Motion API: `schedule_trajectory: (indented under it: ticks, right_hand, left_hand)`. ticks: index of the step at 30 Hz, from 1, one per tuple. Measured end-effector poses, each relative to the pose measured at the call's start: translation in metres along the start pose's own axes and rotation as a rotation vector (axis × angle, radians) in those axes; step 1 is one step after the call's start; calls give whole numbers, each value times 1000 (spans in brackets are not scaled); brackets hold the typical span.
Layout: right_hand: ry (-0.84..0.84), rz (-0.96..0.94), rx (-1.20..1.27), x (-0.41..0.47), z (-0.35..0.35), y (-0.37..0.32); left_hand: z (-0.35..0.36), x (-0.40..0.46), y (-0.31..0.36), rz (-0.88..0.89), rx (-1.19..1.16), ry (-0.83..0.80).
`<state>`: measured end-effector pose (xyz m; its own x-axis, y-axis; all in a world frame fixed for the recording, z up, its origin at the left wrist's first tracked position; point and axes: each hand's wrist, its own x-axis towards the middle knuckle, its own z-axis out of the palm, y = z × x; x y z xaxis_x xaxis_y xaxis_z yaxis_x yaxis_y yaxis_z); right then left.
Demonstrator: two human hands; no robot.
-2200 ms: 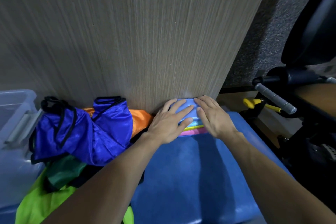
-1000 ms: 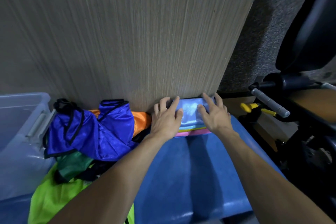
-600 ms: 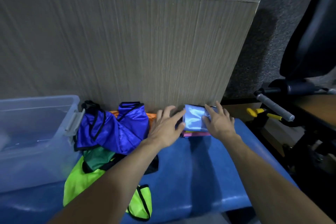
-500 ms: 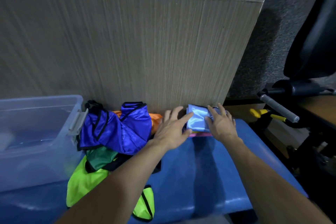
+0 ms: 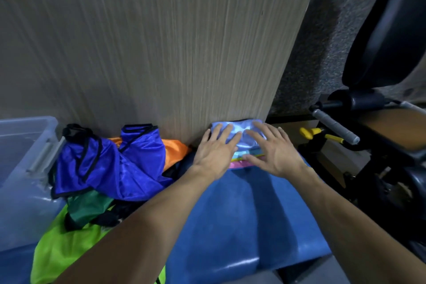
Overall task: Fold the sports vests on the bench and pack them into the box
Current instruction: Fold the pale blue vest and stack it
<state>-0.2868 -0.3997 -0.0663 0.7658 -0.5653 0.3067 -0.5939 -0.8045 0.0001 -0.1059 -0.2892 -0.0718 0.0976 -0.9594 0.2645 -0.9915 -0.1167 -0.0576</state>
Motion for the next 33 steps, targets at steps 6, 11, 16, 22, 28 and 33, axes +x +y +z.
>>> schedule_trajectory:
  ticks: [6,11,16,22,28,33]
  right_hand:
    - [-113,14,141,14,4,14]
    - [-131,0,190,24,9,18]
    - [-73,8,137,18,14,15]
    - [60,17,104,2,22,9]
    - [84,27,106,-6,16,3]
    - [89,39,107,-8,12,4]
  left_hand:
    - [-2,18,3,28,-116,-120]
    - [6,23,-17,88,-136,-112]
    - [13,19,-20,108,-167,-43]
    - [19,-2,-24,131,-72,122]
    - [24,-14,-25,107,-114,152]
    - [19,-15,-20,98,-150,140]
